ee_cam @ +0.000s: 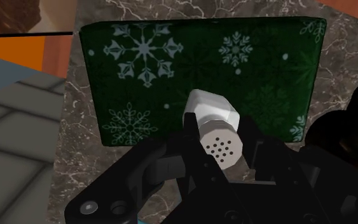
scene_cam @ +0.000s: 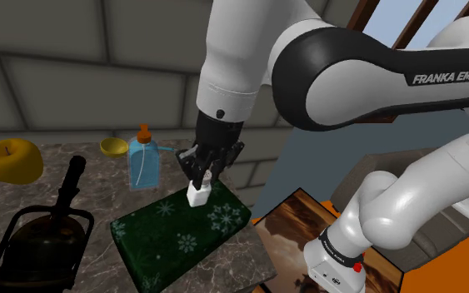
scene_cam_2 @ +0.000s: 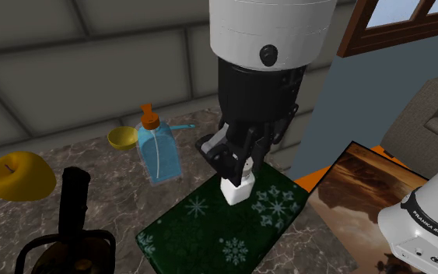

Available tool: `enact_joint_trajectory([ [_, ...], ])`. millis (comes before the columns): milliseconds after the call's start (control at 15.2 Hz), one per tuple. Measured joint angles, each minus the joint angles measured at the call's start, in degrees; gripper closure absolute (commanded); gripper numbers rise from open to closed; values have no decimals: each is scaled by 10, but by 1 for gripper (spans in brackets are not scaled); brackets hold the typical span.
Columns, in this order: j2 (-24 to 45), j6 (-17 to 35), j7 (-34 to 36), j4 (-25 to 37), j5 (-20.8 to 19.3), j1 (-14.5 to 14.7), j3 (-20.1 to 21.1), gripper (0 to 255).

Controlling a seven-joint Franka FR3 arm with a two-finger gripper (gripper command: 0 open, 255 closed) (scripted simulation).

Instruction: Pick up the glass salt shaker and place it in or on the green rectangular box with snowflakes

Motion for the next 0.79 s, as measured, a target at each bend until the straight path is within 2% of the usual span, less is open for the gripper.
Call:
enact_joint_trajectory([
  [792, 18, 86, 5, -69, -3, 2, 12, 255],
])
